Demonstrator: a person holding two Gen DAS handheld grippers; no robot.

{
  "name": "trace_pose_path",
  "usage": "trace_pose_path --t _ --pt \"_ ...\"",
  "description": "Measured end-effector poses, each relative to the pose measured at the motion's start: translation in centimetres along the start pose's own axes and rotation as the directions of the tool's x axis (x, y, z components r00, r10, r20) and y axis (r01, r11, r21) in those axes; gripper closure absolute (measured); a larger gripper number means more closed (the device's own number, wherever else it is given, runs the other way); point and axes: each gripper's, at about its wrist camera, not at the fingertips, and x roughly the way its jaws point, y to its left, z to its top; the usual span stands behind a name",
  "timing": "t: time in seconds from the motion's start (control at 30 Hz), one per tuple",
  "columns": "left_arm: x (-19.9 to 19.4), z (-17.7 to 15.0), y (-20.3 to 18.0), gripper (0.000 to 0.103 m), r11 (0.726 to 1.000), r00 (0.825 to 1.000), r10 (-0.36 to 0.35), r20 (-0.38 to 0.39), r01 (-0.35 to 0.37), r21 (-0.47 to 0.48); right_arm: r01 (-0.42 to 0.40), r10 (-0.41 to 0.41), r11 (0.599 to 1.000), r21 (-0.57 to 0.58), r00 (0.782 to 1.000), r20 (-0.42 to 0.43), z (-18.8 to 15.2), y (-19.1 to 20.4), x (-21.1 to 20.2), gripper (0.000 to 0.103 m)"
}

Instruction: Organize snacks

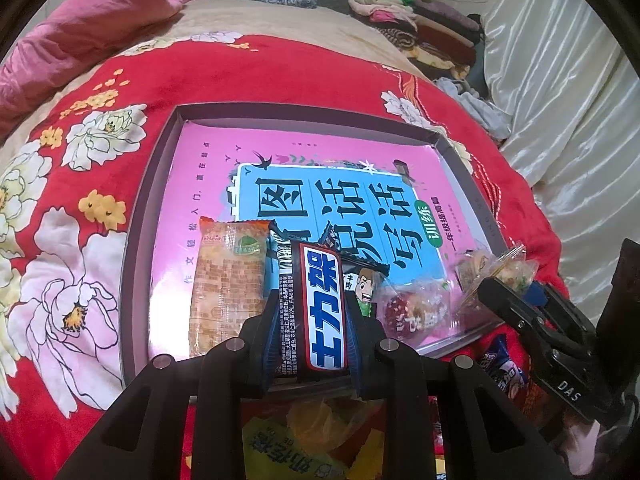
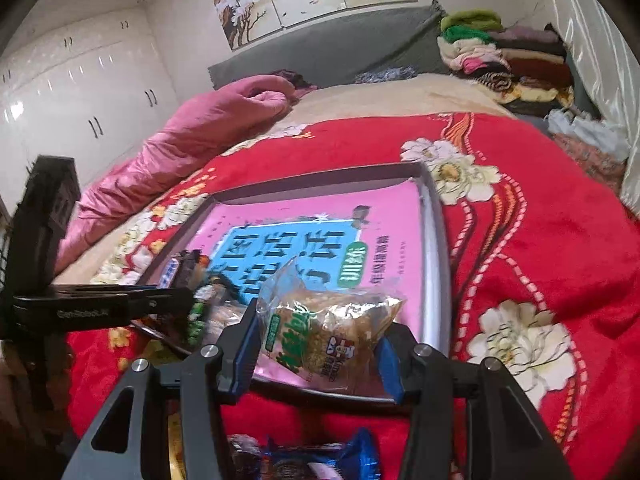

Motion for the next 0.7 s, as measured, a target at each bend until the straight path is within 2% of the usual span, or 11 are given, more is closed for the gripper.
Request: trace_pose_path --t 0.7 --pt "-0.01 0.01 0.62 0.072 1.0 1.0 0.016 0.008 -0.016 -0.011 0.031 -0.031 0.999 0.023 0.999 -0.005 0.04 -0.81 0.0 0.048"
